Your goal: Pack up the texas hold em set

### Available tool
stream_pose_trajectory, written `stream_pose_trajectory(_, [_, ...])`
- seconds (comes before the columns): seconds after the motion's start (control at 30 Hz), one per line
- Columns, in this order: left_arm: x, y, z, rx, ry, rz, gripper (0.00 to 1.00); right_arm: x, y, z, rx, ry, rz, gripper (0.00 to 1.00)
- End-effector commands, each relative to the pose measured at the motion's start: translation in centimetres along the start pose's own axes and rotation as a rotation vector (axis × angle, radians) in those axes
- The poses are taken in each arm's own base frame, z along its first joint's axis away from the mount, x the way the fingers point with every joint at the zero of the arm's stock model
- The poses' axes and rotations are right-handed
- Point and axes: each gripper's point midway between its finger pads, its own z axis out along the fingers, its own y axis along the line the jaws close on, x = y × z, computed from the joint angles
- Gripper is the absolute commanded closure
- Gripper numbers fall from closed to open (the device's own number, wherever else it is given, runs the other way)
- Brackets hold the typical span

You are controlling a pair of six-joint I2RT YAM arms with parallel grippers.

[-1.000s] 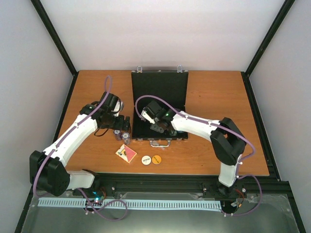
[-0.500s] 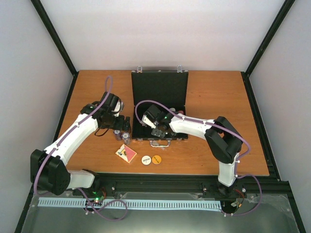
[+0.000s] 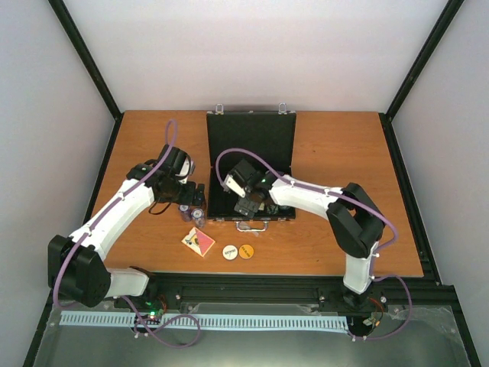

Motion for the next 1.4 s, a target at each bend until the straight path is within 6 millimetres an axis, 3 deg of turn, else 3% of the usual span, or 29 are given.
stream_pose_trajectory(0.0, [-0.1, -0.2, 0.0, 0.002, -0.001, -0.001, 0.00, -3.8, -3.5, -4.2, -0.028, -0.160, 0.220, 0.00])
stream_pose_trajectory(0.17, [0.0, -0.2, 0.0, 0.005, 0.003, 0.000, 0.00, -4.6, -4.5, -3.8, -0.084, -0.154, 0.408, 0.00])
stream_pose_trajectory(0.37, [0.1, -0.3, 0.3, 0.006, 0.013, -0.002, 0.00, -4.5, -4.7, -0.6, -0.085, -0.031, 0.679, 0.04])
stream_pose_trajectory(0.5, [0.0, -0.3, 0.3, 0.005, 0.015, 0.000, 0.00, -4.7, -3.2, 0.9, -0.152, 0.013, 0.786, 0.05])
stream_pose_trajectory(0.67, [0.2, 0.0, 0.2, -0.006, 0.013, 0.000, 0.00, -3.9, -1.6, 1.1, -0.216, 0.059, 0.883, 0.05])
stream_pose_trajectory(1.0, [0.1, -0.2, 0.4, 0.004, 0.013, -0.003, 0.00, -3.7, 3.8, 1.0, -0.487, 0.069, 0.864, 0.06])
stream_pose_trajectory(1.17, [0.0, -0.2, 0.2, 0.002, 0.011, 0.001, 0.00, -3.2, 2.0, 0.7, -0.381, 0.052, 0.836, 0.06])
stream_pose_trajectory(1.37, [0.0, -0.2, 0.3, 0.004, 0.010, 0.002, 0.00, -4.9, -2.3, -2.8, -0.243, -0.088, 0.798, 0.05])
